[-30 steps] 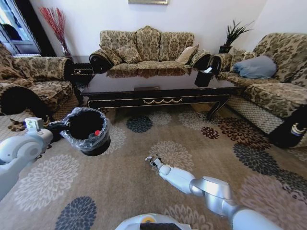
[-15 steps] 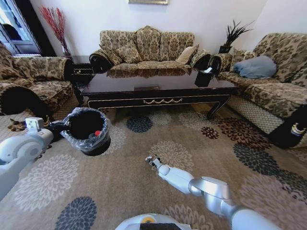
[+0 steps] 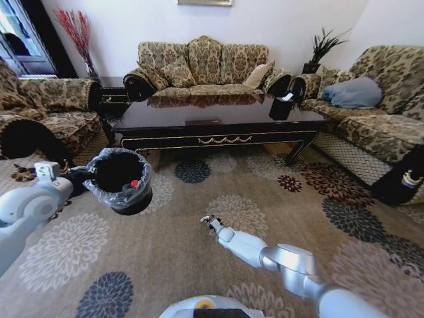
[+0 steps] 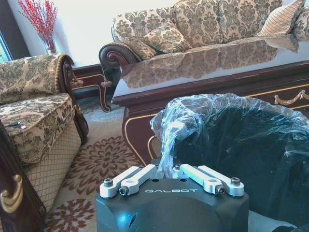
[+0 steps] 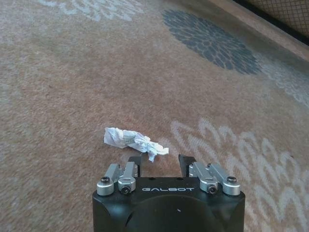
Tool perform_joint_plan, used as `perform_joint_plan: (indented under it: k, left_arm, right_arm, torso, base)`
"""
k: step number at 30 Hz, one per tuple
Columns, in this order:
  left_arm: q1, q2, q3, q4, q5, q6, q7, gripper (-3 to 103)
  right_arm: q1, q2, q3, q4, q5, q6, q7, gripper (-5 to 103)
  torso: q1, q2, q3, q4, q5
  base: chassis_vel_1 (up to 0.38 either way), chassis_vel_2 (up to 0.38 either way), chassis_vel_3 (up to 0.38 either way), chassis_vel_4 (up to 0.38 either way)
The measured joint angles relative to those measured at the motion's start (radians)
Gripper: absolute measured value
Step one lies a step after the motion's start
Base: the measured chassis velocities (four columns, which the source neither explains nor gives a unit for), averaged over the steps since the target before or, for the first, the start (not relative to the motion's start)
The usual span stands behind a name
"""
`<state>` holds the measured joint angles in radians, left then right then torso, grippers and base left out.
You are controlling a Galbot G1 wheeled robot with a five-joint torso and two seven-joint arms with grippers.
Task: Move to the front of the table and pick up the trash from the floor, then place it into the trash bin.
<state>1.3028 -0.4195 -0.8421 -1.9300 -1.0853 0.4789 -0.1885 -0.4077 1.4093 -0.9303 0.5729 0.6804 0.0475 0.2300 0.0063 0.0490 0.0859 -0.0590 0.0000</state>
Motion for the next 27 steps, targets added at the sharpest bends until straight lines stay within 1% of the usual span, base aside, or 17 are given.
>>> perform_joint_plan:
  k: [2, 5, 6, 8, 10, 14, 18, 20, 27]
  left_arm:
    - [0.001, 0.000, -0.001, -0.001, 0.000, 0.000, -0.001, 4]
    - [0.002, 0.000, -0.001, -0.002, 0.000, 0.000, -0.001, 4]
    - [0.002, 0.000, -0.001, -0.002, 0.000, 0.001, -0.001, 4]
    - [0.002, 0.000, -0.001, -0.002, 0.000, 0.001, -0.002, 4]
    - [0.001, 0.001, -0.001, -0.002, 0.000, 0.001, -0.002, 4]
    - [0.000, 0.000, -0.001, -0.001, 0.001, 0.001, -0.002, 4]
    - [-0.002, 0.002, -0.001, 0.002, 0.001, 0.001, -0.002, 4]
    - [-0.002, 0.004, 0.000, 0.002, 0.001, 0.001, -0.002, 4]
    - [-0.003, 0.006, 0.001, 0.001, 0.001, 0.001, -0.002, 4]
  right_arm:
    - [-0.002, 0.000, 0.001, 0.000, -0.002, 0.001, -0.004, 44]
    - [-0.003, 0.000, 0.003, 0.000, -0.007, 0.009, -0.014, 42]
    - [-0.003, -0.001, 0.004, 0.000, -0.009, 0.012, -0.018, 39]
    - [-0.003, -0.002, 0.007, -0.001, -0.015, 0.021, -0.027, 28]
    - [-0.003, -0.002, 0.009, -0.001, -0.015, 0.023, -0.029, 28]
    - [-0.002, -0.005, 0.015, -0.005, -0.030, 0.038, -0.043, 8]
    - [-0.001, -0.008, 0.018, -0.006, -0.039, 0.054, -0.057, 7]
    - [-0.001, -0.011, 0.019, -0.005, -0.045, 0.063, -0.066, 2]
    - [0.005, -0.032, 0.023, 0.016, -0.072, 0.092, -0.085, 0]
  torso:
    - [0.000, 0.000, 0.000, 0.0000, 0.0000]
    - [0.000, 0.000, 0.000, 0.0001, 0.0000]
    - [0.000, 0.000, 0.000, 0.0000, 0.0000]
    - [0.000, 0.000, 0.000, 0.0000, 0.0000]
    - [0.000, 0.000, 0.000, 0.0000, 0.0000]
    - [0.000, 0.000, 0.000, 0.0000, 0.0000]
    - [0.000, 0.000, 0.000, 0.0000, 0.0000]
    - [0.000, 0.000, 0.000, 0.0000, 0.0000]
    - [0.000, 0.000, 0.000, 0.0000, 0.0000]
  base:
    - [0.000, 0.000, 0.000, 0.000]
    - [0.000, 0.000, 0.000, 0.000]
    - [0.000, 0.000, 0.000, 0.000]
    - [0.000, 0.000, 0.000, 0.000]
    - [0.000, 0.000, 0.000, 0.000]
    - [0.000, 0.000, 0.000, 0.000]
    - [0.000, 0.000, 0.000, 0.000]
    - [0.000, 0.000, 0.000, 0.000]
    - [0.000, 0.000, 0.000, 0.000]
